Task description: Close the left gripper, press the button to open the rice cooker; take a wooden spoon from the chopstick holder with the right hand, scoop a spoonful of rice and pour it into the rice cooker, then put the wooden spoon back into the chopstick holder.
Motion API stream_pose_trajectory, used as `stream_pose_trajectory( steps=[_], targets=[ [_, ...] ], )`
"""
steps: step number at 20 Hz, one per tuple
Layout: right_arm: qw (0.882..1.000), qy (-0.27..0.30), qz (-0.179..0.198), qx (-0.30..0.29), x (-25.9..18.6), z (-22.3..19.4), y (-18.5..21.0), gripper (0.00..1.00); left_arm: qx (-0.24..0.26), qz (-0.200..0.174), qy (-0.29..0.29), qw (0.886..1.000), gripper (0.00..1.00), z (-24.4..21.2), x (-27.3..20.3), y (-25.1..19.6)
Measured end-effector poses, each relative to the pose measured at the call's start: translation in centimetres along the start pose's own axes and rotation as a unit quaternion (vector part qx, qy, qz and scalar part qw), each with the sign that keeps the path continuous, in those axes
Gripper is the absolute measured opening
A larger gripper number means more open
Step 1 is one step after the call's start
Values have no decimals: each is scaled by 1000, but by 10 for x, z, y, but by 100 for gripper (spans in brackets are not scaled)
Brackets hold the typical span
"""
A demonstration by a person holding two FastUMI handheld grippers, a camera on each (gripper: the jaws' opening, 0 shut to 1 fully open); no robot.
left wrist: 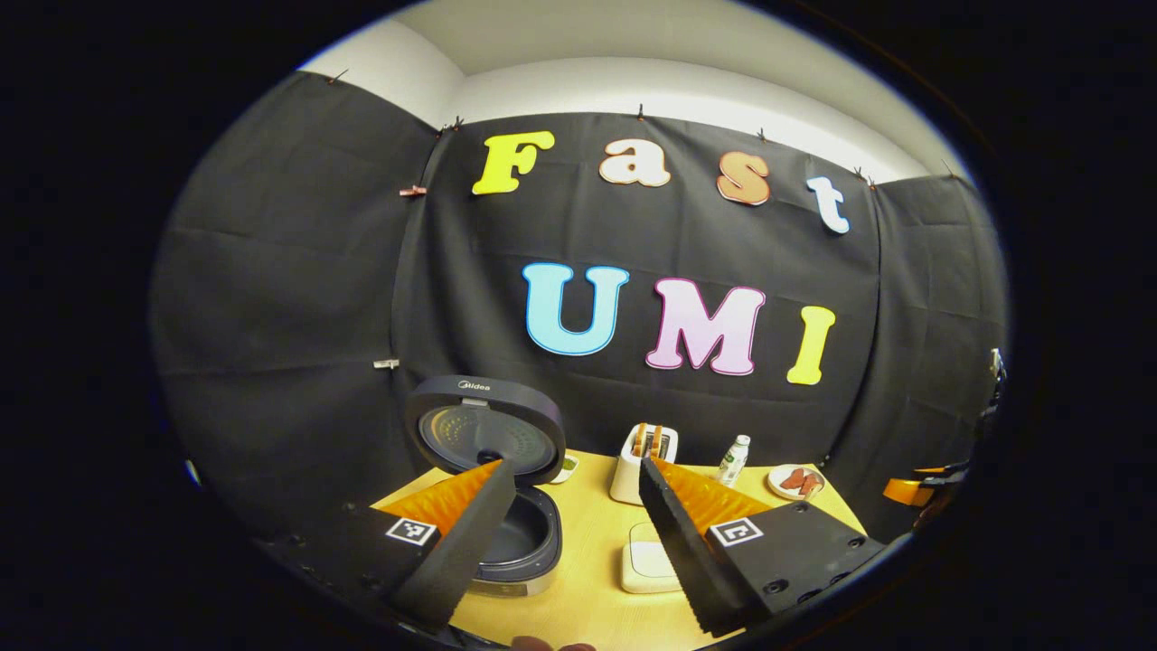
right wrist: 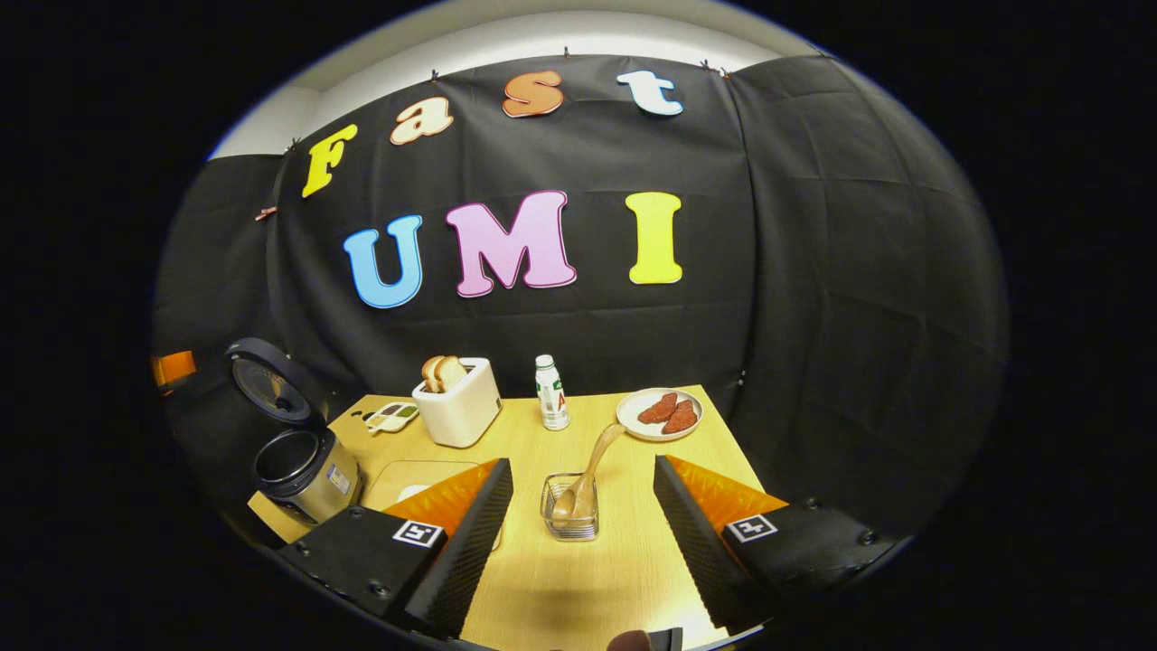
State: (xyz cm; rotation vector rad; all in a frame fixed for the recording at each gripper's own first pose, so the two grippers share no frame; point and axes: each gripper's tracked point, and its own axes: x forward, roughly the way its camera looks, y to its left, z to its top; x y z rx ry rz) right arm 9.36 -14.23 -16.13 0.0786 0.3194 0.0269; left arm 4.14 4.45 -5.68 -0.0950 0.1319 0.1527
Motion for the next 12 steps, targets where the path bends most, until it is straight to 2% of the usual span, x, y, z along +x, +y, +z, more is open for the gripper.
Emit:
stream_pose_trajectory(
  steps=[6, 12],
  targets=[
    [999, 30, 36, 14, 68, -39, -5, 98, -22, 7, 2, 1000, 94, -14, -21, -43],
    [995, 77, 49, 34, 151, -83, -11, 96, 9, 25, 0, 1000, 94, -12, -46, -54]
  ],
)
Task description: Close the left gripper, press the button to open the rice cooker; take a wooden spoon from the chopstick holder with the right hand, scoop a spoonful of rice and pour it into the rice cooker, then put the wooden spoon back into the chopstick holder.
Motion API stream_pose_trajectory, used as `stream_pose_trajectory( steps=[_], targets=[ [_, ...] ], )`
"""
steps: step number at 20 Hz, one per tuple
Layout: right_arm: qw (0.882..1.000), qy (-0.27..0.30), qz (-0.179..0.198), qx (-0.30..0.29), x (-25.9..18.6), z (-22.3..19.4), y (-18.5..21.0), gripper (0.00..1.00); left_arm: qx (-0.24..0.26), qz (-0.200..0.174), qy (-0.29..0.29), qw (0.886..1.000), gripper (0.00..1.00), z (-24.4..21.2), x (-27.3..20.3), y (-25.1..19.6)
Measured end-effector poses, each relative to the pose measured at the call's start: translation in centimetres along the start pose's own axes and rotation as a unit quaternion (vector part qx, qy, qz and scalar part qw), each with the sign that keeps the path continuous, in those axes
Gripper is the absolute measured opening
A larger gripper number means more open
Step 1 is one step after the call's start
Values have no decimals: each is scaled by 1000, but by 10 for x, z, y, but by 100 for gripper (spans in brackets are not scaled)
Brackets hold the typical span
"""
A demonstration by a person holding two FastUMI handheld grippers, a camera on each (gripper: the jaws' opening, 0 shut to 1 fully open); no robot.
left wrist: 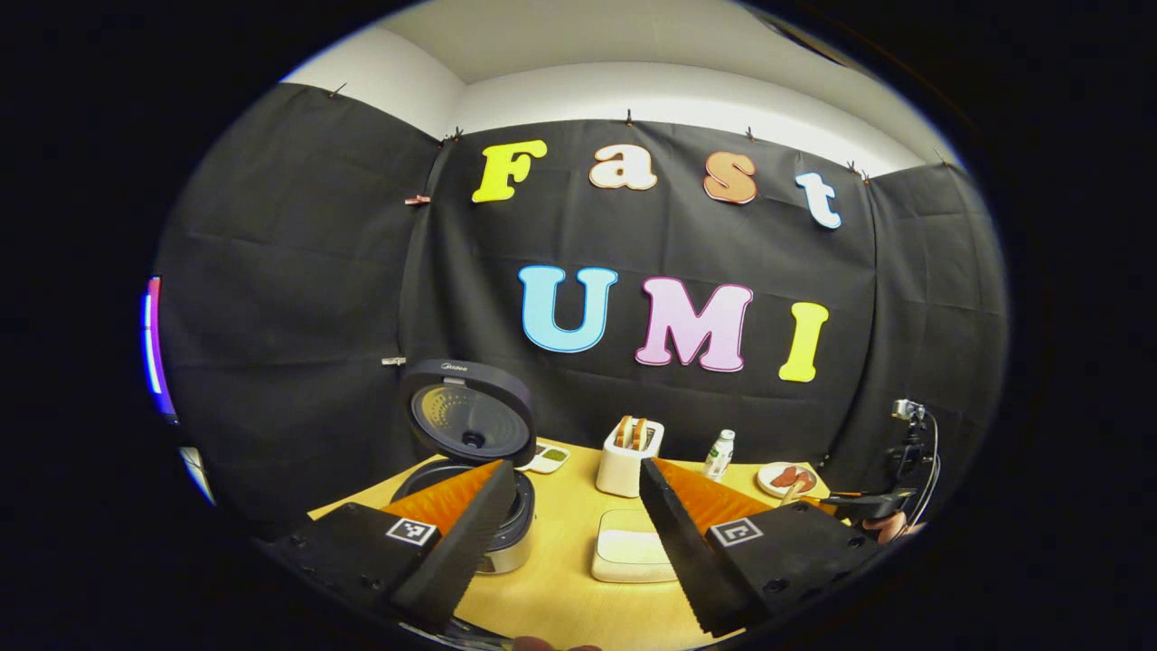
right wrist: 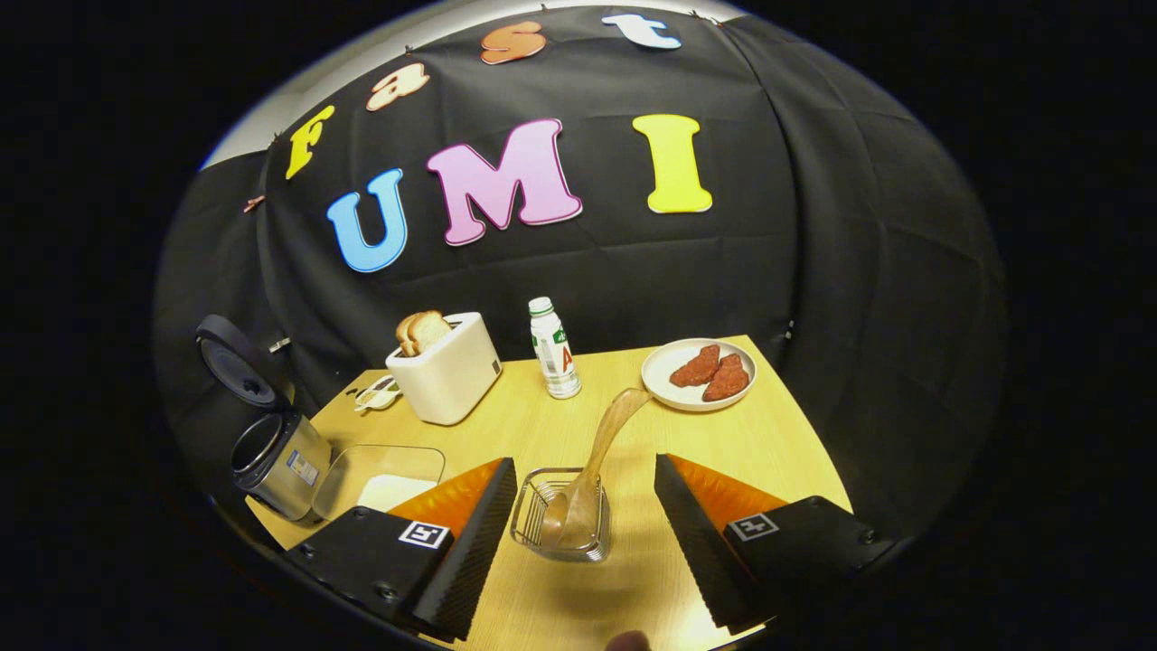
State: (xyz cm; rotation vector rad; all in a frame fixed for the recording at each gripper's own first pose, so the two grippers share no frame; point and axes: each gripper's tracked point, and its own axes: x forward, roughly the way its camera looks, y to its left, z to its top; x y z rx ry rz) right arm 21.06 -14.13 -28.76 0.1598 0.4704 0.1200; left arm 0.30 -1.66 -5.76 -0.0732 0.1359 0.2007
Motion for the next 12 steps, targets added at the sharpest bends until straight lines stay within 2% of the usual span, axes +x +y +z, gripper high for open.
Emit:
stream_pose_trajectory(
  steps=[3, 6, 7, 8, 9, 10, 11, 12],
  targets=[
    [1000, 22, -1, 16, 37, -7, -8, 96, -1, 17, 2, 1000, 94, -1, -5, 4],
    [999, 47, -3, 28, 69, -19, -12, 87, 3, 36, 4, 999, 95, -2, -11, 13],
    [998, 56, -2, 33, 79, -24, -13, 87, 3, 41, 5, 999, 95, -3, -12, 14],
    [997, 66, 1, 41, 87, -29, -12, 78, 3, 45, 7, 999, 95, -4, -14, 16],
    [996, 77, 0, 49, 96, -36, -13, 76, 3, 50, 9, 999, 94, -5, -17, 19],
    [995, 84, 3, 56, 100, -37, -12, 53, 2, 53, 11, 999, 95, -6, -17, 20],
    [994, 88, 6, 63, 104, -39, -11, 59, 1, 55, 13, 998, 95, -7, -17, 21],
    [993, 94, 11, 67, 107, -40, -10, 52, 3, 57, 13, 998, 95, -7, -17, 22]
  ],
)
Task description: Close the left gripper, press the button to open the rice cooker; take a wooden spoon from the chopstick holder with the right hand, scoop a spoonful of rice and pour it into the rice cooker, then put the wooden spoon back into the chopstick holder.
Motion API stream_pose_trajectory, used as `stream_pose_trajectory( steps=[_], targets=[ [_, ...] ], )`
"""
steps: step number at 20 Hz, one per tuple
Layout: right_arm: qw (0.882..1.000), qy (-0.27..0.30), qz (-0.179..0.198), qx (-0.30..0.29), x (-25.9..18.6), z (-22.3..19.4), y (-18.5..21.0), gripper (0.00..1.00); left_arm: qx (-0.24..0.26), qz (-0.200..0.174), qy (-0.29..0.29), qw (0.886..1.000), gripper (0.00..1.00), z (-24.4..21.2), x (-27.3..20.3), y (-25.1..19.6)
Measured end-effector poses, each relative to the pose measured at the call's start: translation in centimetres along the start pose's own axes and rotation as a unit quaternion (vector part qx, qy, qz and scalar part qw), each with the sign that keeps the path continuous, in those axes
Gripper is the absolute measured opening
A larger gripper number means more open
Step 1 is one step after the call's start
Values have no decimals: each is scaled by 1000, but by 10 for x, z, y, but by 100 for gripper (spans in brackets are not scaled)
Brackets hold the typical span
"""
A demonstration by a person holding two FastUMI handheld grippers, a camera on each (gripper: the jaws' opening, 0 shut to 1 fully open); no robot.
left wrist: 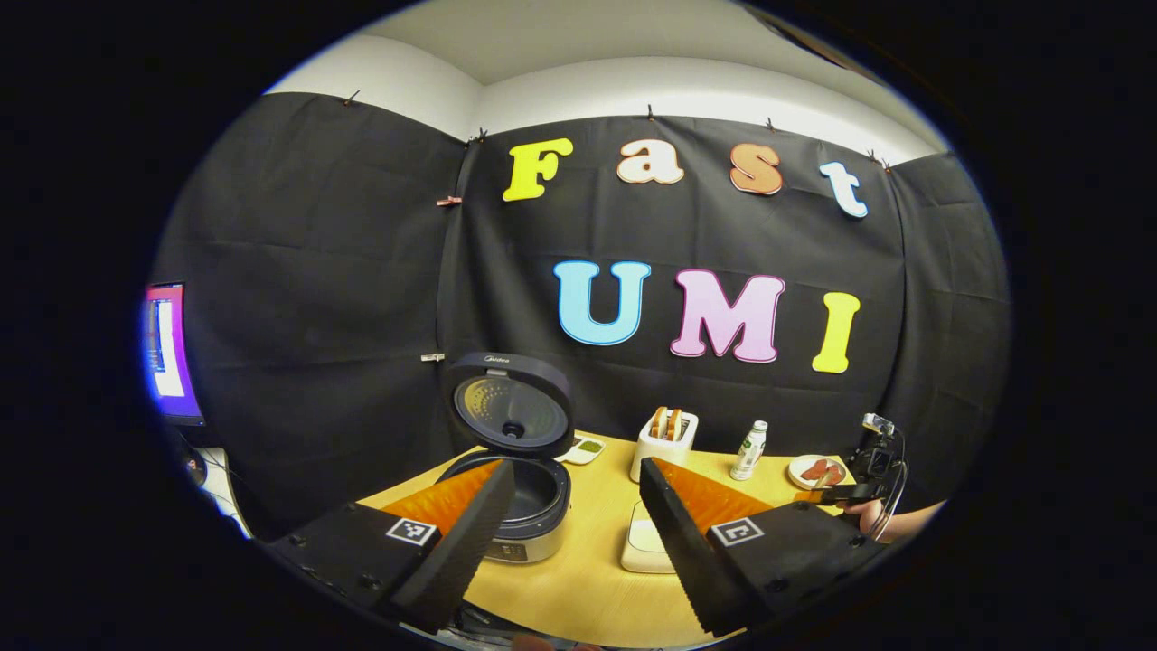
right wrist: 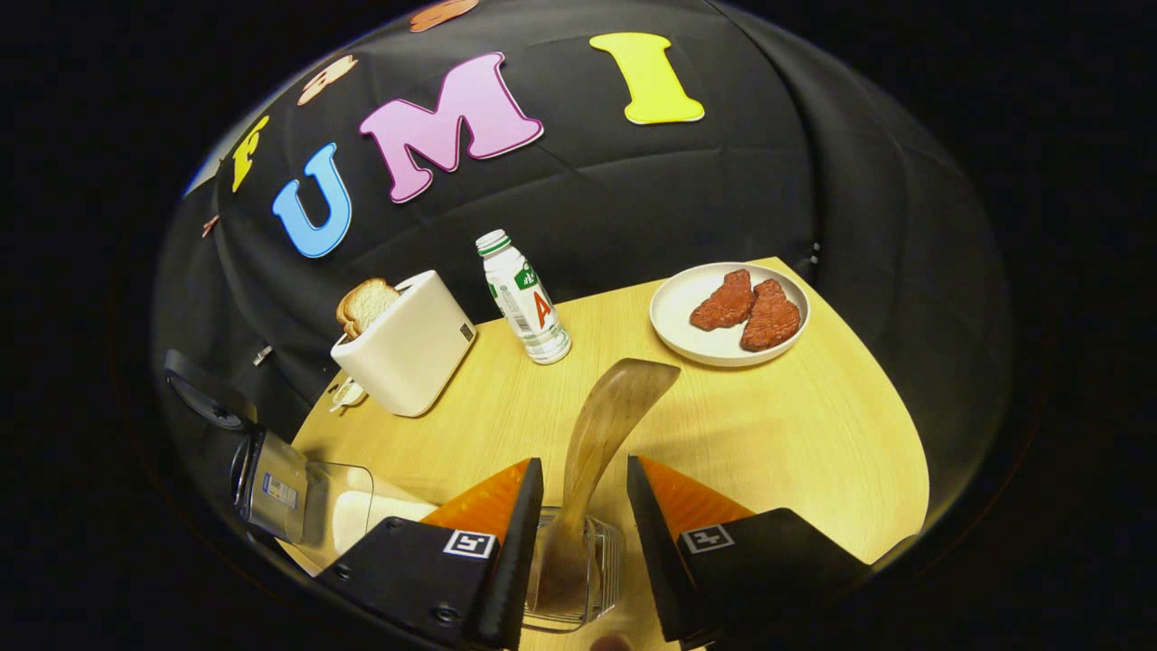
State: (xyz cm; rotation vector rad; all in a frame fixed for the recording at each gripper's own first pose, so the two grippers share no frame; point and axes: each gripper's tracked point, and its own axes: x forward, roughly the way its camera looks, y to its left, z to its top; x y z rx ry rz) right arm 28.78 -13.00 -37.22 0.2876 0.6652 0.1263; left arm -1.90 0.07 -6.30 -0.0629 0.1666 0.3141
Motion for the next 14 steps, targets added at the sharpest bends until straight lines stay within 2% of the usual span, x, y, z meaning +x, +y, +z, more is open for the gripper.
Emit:
stream_pose_trajectory(
  steps=[1, 3, 4, 6, 7, 8, 9, 14],
  targets=[
    [1000, 4, 4, 2, 0, -2, 0, 60, 3, 1, 0, 1000, 95, 0, 0, 0],
    [1000, 10, 2, 4, 6, -1, 4, 28, 7, 2, 1, 1000, 94, 0, 0, -1],
    [1000, 8, 8, 6, 2, 0, 6, 28, 6, 1, 1, 1000, 94, 1, 1, -2],
    [1000, 6, 16, 14, 1, 3, 14, 19, 4, 0, 1, 1000, 94, 2, 2, -3],
    [1000, 8, 13, 6, 1, 1, 15, 12, 5, -1, 0, 1000, 94, 2, 1, -2],
    [1000, 3, 12, -2, -6, 2, 17, 12, 6, -2, -2, 1000, 94, 2, 2, -3],
    [1000, -3, 11, -12, -10, 4, 19, 7, 6, -3, -2, 1000, 94, 1, 2, -3],
    [998, -52, 3, -34, -37, 22, 30, 7, -12, -13, 3, 1000, 94, -3, 6, 0]
  ],
)
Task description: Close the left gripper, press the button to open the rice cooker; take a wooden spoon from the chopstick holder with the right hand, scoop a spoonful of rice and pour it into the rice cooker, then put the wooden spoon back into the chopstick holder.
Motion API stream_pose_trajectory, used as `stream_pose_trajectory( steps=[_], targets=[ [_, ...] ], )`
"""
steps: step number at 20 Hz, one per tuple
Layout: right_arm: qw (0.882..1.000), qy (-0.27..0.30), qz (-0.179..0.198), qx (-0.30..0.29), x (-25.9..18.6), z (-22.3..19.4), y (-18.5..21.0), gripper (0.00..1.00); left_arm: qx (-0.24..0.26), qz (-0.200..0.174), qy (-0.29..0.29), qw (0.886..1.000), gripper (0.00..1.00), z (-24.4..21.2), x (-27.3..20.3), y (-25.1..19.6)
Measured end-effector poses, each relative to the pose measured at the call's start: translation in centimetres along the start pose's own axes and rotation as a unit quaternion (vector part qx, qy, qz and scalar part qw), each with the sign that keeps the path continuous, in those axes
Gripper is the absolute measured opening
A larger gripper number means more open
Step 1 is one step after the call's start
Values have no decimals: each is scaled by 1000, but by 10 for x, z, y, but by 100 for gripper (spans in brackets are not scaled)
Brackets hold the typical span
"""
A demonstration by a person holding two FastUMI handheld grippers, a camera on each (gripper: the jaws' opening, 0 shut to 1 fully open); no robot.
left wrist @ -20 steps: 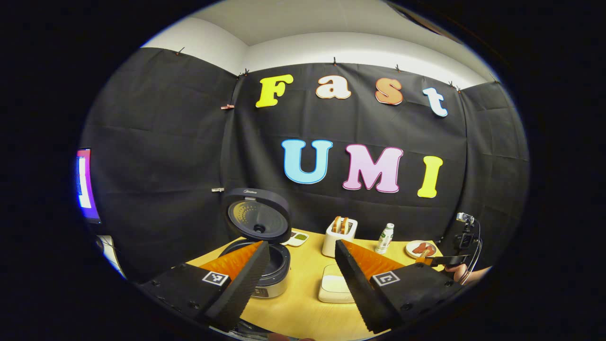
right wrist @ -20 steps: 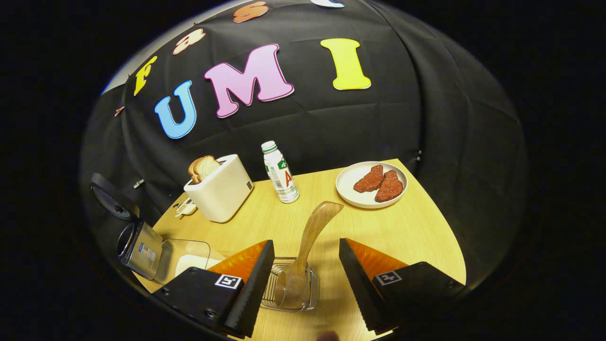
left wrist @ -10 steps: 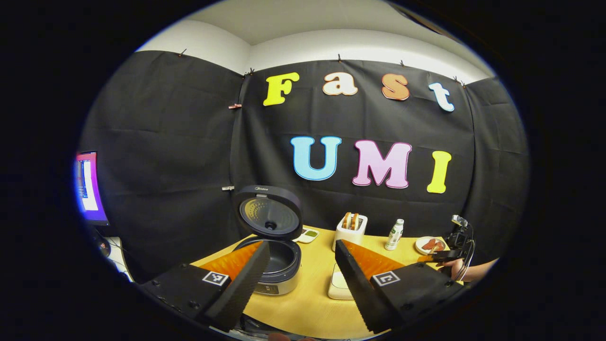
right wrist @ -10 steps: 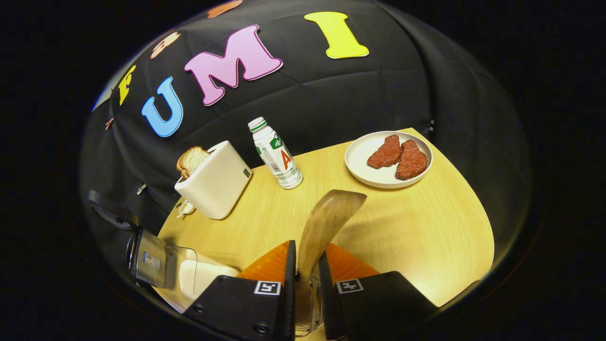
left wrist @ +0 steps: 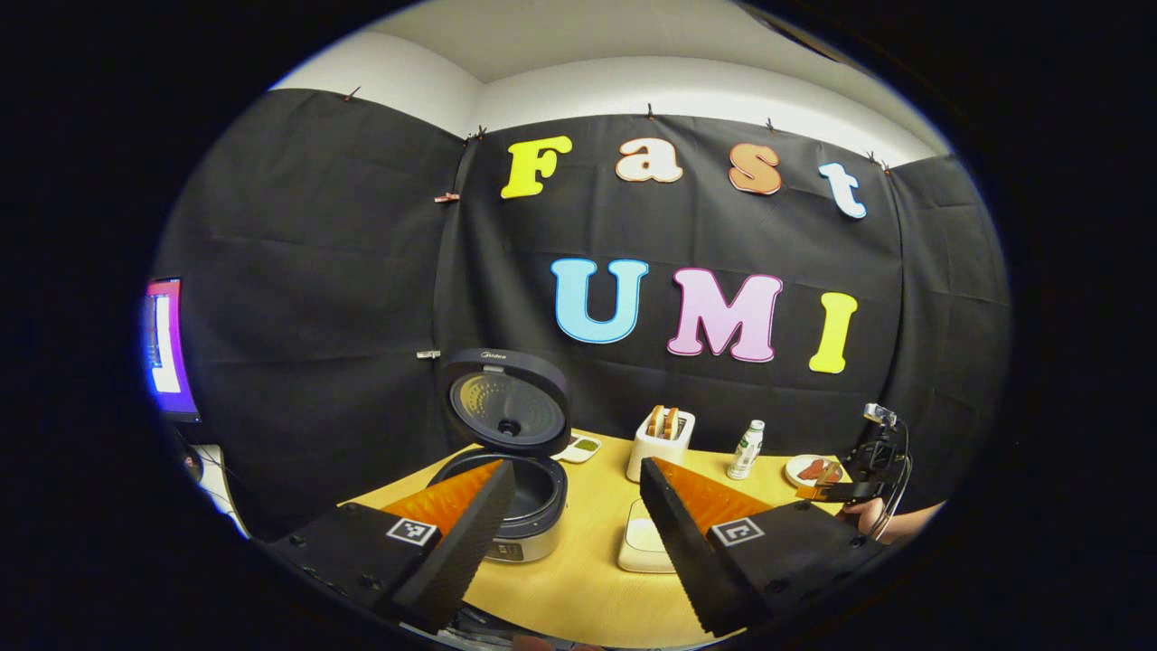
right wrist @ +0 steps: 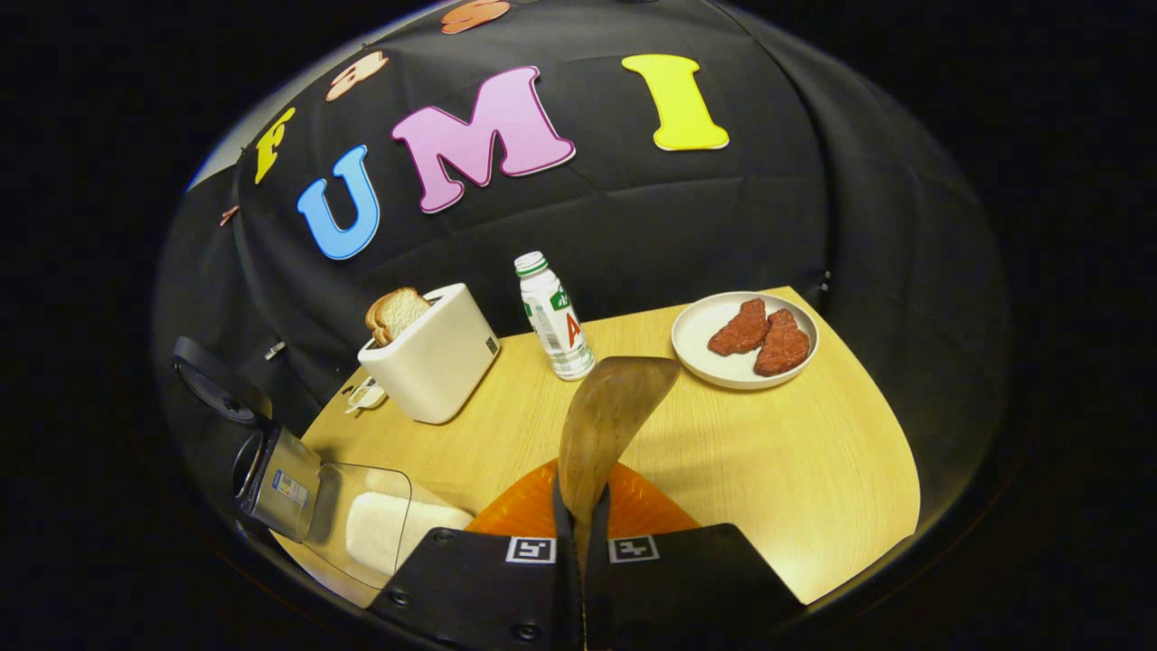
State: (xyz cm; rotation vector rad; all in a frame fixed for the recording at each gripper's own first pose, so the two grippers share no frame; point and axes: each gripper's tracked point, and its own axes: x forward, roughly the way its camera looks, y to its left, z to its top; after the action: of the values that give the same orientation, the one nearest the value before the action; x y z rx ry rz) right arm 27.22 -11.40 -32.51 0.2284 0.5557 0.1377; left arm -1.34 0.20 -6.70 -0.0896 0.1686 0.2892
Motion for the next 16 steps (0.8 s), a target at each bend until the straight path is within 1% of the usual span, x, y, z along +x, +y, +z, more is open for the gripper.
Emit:
stream_pose_trajectory(
  steps=[2, 4, 6, 8, 10, 13, 16],
  targets=[
    [1000, -24, -10, 4, -12, 15, 4, 6, -5, -6, -2, 1000, 94, 1, 2, 3],
    [999, -44, -24, 0, -26, 28, 7, 6, 1, -10, -6, 1000, 94, 2, 3, 9],
    [997, -67, -26, 7, -45, 43, 23, 6, 2, -10, -10, 1000, 94, 6, 6, 21],
    [996, -88, -34, -1, -65, 54, 39, 6, -5, -18, -14, 1000, 94, 8, 6, 28],
    [994, -105, -33, -16, -80, 61, 65, 6, -13, -26, -14, 999, 94, 6, 12, 38],
    [990, -131, -16, -54, -92, 67, 116, 6, -21, -36, -15, 999, 94, 3, 22, 54],
    [986, -141, 7, -89, -93, 56, 166, 6, -9, -39, -18, 999, 94, 6, 26, 77]
  ],
)
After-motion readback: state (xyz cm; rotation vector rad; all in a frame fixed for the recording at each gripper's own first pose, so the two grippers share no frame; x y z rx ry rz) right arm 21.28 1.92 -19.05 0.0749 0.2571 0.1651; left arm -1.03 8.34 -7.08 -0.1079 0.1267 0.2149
